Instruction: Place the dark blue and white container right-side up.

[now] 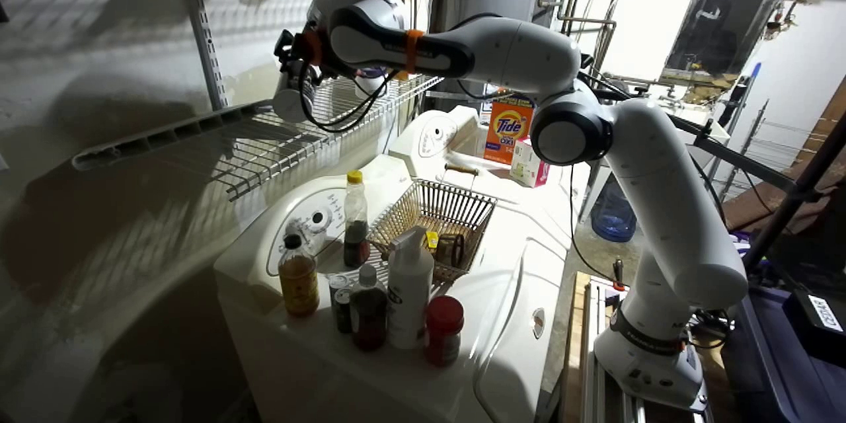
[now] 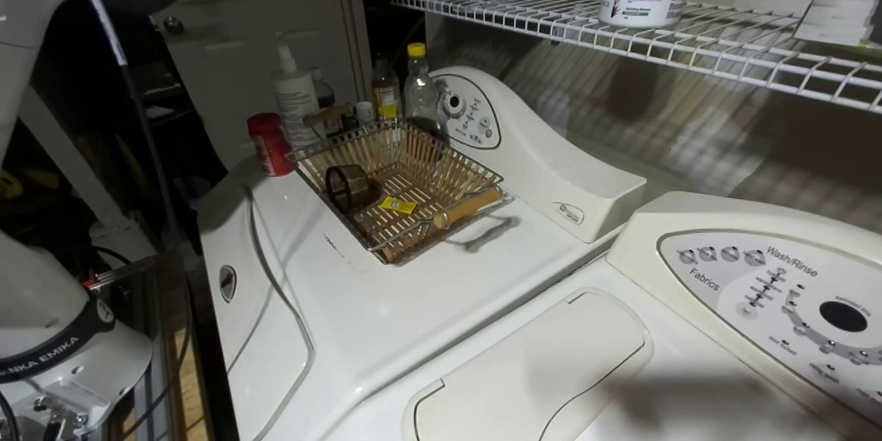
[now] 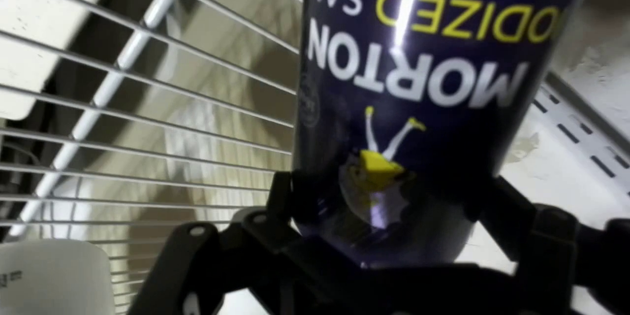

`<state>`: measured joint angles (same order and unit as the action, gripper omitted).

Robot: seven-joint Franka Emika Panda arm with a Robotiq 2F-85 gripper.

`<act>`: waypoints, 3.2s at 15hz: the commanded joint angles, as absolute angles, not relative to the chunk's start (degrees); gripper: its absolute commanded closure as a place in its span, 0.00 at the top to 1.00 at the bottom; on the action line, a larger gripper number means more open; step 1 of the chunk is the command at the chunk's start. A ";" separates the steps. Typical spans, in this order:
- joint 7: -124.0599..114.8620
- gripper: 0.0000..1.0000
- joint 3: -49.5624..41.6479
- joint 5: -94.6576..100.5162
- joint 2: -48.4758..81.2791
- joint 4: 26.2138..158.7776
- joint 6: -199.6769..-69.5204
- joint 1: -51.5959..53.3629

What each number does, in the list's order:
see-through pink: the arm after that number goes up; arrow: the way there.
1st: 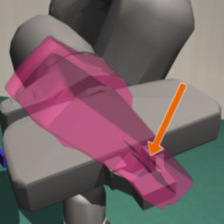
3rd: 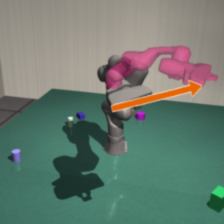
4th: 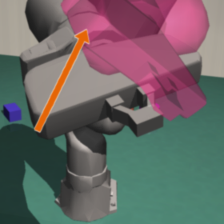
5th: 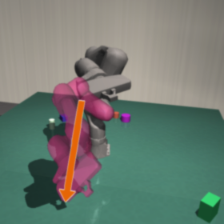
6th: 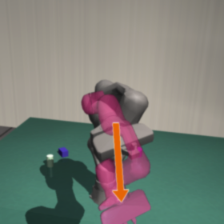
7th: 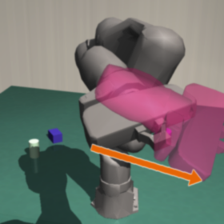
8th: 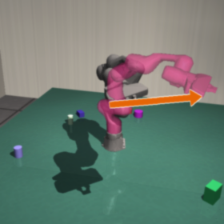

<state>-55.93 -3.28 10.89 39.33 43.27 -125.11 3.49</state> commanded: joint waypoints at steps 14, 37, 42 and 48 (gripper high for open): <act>-21.80 0.67 4.27 9.63 26.09 67.22 -154.11 1.37; -8.25 0.67 13.82 7.81 13.20 95.25 -183.32 -7.35; 6.29 0.67 25.48 7.44 15.58 96.25 -186.92 -15.23; 11.68 0.67 35.09 11.31 19.71 95.57 -195.28 -24.41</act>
<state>10.05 30.85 8.25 18.12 96.05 -191.60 -19.91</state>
